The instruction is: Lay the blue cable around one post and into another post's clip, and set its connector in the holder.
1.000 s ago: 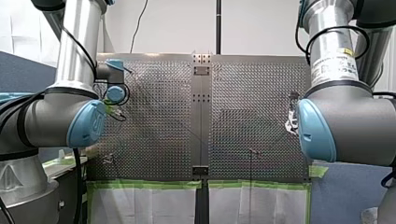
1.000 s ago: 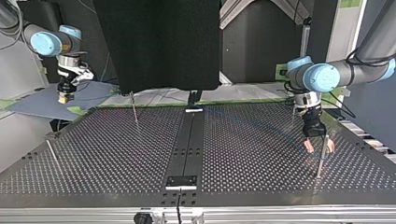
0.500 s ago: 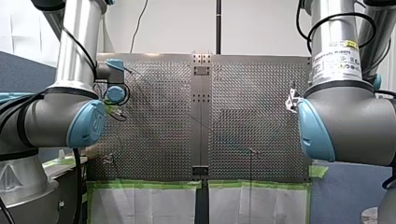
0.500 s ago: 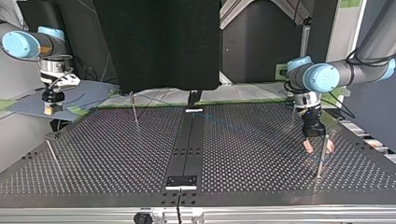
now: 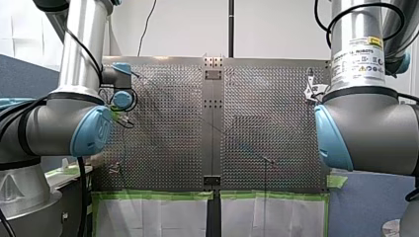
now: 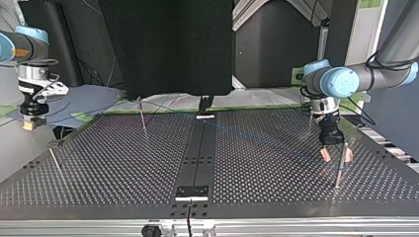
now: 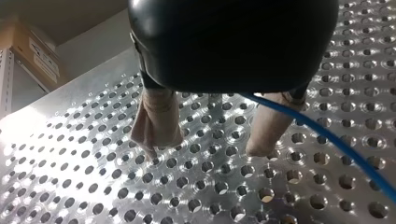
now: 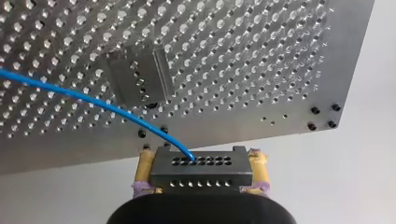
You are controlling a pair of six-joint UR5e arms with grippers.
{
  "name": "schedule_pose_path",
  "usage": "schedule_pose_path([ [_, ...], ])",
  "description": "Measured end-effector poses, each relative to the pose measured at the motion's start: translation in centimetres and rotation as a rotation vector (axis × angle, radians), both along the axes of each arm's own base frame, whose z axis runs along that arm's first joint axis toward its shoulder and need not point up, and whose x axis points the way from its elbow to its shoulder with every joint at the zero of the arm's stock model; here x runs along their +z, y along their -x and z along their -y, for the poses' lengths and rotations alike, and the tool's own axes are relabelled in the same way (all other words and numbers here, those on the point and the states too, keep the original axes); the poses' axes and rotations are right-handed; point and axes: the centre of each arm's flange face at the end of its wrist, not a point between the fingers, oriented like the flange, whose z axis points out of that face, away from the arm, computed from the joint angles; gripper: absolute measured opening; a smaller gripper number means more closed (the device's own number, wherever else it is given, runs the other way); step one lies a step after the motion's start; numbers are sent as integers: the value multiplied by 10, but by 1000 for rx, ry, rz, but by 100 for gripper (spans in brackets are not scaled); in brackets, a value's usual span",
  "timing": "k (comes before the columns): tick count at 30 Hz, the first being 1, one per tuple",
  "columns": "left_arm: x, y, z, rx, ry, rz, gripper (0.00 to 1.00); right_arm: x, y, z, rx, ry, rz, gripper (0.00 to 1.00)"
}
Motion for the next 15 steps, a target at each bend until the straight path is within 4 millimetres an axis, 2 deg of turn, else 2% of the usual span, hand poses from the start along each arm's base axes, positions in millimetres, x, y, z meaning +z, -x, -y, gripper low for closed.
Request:
schedule_pose_path([
  [8,0,0,0,2,0,0,100,-25,-3,10,4,-81,-73,0],
  [15,0,0,-1,3,-3,-1,100,-29,-8,9,27,-101,-145,0],
])
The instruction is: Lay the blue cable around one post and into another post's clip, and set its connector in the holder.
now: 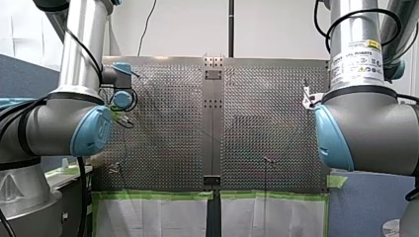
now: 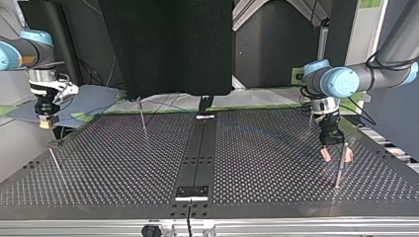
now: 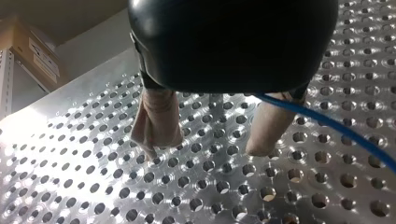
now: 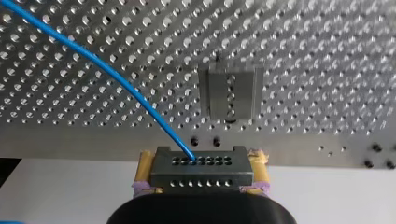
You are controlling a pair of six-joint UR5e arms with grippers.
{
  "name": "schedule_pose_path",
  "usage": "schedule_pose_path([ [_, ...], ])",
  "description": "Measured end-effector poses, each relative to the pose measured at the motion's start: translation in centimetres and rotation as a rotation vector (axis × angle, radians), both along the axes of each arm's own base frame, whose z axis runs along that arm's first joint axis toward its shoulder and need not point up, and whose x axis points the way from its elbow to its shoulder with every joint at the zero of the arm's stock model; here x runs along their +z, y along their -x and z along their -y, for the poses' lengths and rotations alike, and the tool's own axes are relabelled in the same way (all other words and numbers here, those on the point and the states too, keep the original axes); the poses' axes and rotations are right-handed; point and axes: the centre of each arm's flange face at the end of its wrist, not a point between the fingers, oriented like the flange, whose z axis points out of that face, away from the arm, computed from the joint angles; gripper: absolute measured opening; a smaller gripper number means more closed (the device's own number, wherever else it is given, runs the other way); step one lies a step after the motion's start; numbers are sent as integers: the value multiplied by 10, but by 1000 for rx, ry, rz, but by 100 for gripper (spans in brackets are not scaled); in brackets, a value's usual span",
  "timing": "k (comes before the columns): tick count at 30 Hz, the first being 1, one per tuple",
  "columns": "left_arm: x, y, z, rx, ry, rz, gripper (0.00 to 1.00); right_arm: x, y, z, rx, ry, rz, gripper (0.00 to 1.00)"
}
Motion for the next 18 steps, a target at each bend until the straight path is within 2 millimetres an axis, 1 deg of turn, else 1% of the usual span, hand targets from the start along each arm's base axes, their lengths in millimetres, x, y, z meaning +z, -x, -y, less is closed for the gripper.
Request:
schedule_pose_path([
  [6,0,0,-1,3,-1,-1,100,4,-5,0,20,0,-64,0],
  [11,0,0,-1,4,-3,-1,100,10,-6,3,26,9,-114,0],
  [18,0,0,-1,4,-2,-1,100,17,-5,9,33,39,-119,0],
])
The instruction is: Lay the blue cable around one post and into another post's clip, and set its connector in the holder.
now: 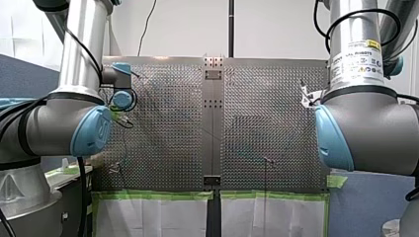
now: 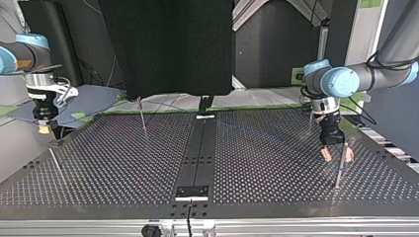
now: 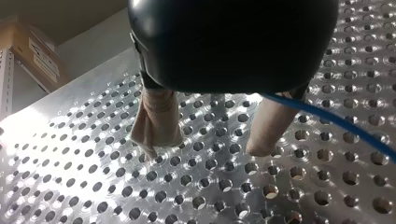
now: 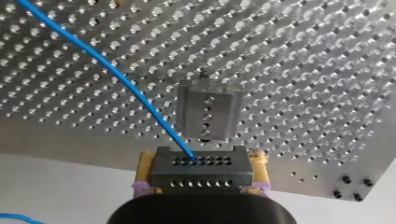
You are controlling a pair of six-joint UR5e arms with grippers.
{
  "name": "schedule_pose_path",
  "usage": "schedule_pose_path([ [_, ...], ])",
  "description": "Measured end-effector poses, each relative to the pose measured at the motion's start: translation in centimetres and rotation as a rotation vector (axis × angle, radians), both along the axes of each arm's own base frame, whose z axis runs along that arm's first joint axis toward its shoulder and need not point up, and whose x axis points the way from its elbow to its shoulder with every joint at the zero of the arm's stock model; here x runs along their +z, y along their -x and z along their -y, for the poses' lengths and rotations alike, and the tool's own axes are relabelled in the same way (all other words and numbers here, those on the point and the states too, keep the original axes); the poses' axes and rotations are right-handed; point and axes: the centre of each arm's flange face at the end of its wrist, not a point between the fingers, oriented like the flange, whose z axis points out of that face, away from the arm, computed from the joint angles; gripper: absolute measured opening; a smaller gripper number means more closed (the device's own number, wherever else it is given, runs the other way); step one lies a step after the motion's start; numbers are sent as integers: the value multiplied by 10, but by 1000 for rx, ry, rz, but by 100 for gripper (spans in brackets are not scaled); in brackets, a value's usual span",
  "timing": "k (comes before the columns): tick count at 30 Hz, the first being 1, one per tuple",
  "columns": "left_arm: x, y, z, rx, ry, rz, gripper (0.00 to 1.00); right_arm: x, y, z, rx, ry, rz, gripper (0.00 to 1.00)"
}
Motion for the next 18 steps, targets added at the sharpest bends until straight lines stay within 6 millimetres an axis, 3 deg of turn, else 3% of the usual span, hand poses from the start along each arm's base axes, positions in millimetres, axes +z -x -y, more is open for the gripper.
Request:
schedule_pose_path([
  [8,0,0,0,1,-1,-1,100,2,-3,9,30,19,46,0],
  [18,0,0,1,4,-8,-5,100,-10,-3,23,34,-24,52,0],
])
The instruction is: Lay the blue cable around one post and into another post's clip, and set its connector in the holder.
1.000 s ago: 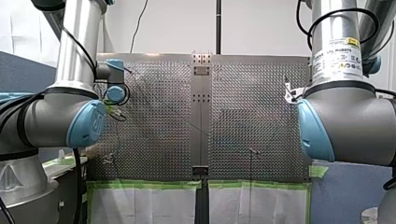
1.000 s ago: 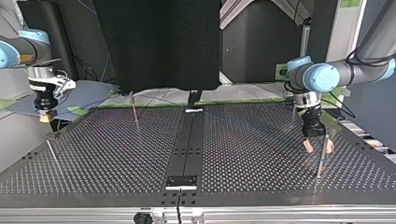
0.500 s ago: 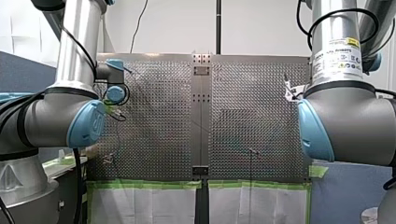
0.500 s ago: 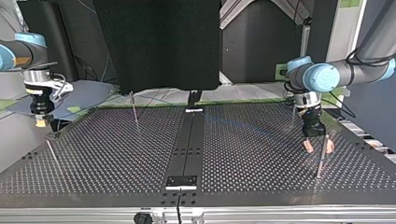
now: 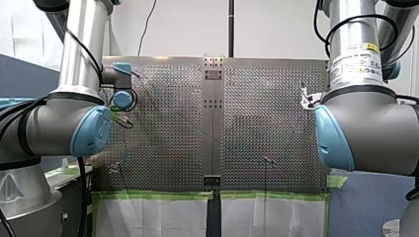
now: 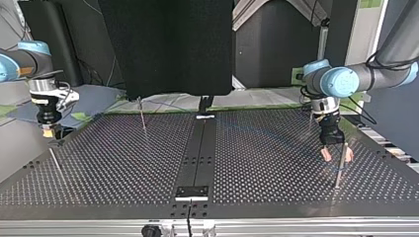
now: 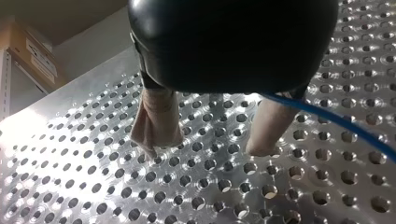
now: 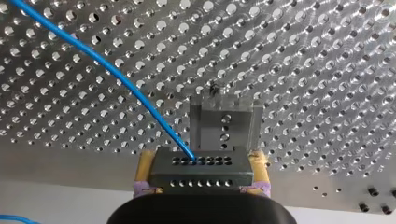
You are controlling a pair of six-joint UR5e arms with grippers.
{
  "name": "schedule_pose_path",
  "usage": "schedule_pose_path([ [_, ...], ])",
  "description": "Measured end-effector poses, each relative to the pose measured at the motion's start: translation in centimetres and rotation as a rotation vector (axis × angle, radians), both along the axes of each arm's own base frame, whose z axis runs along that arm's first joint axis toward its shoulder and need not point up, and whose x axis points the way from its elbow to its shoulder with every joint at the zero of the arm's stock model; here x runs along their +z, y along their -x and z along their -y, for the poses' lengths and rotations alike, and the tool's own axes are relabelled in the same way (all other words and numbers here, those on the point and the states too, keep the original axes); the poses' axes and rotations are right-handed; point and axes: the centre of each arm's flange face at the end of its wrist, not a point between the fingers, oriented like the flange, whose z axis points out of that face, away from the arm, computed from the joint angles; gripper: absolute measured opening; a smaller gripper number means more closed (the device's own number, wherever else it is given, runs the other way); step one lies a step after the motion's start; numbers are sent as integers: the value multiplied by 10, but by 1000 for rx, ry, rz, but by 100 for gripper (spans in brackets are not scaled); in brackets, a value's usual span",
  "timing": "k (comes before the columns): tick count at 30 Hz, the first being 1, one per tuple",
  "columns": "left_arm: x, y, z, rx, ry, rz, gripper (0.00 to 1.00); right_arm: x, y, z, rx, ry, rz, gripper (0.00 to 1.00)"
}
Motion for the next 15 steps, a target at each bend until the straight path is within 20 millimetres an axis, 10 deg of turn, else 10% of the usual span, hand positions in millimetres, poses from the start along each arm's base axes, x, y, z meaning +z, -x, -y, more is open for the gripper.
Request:
schedule_pose_path([
  [15,0,0,-2,7,0,-1,100,21,-3,13,25,15,1,0],
])
